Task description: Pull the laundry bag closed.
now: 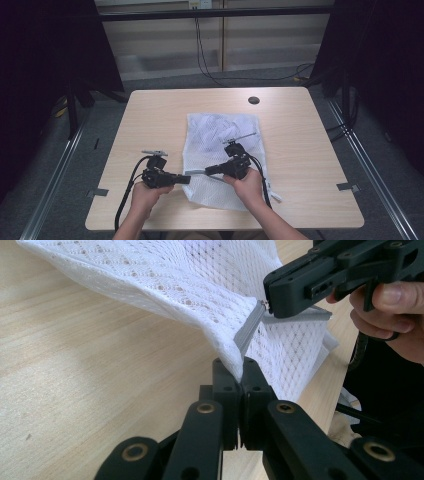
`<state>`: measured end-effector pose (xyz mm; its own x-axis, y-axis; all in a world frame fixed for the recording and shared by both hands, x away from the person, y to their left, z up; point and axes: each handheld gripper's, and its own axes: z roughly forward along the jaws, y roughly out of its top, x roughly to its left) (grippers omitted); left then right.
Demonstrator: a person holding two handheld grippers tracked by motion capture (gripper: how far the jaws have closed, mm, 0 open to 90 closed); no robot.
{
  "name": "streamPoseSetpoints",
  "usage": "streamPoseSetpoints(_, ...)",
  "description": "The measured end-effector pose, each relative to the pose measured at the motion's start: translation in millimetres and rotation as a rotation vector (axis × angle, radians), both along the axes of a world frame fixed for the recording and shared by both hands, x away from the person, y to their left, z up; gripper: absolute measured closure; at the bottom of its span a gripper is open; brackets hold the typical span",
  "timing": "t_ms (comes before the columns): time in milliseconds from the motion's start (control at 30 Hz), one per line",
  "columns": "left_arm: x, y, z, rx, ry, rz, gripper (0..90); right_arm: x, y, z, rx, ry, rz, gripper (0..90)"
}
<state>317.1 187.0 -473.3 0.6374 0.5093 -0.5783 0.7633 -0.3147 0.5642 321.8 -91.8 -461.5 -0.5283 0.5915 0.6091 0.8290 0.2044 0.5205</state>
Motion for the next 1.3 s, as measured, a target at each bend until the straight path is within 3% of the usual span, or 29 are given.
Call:
streamPoseSetpoints(500, 0.7, 1.2, -0.9, 0.007, -0.004, 0.005, 88.5, -0.6, -14.9, 0.9, -0.016, 0.003, -0.010, 87.0)
streamPoseSetpoints(600, 0.6, 1.9, -0.7, -0.011, 0.003, -0.002, 88.5, 0.1, -18.8, 0.8, -0.007, 0.007, -0.018, 87.0)
streamPoseSetpoints(733, 0.6, 0.9, -1.2, 0.006, 0.002, -0.004, 88.5, -0.7, -20.1, 1.6, -0.012, -0.001, -0.011, 86.9)
streamPoseSetpoints(1300, 1.1, 5.0, -1.0, -0.002, 0.000, 0.002, 88.5, -2.0, -41.6, 3.6, -0.026, -0.003, -0.053, 87.0)
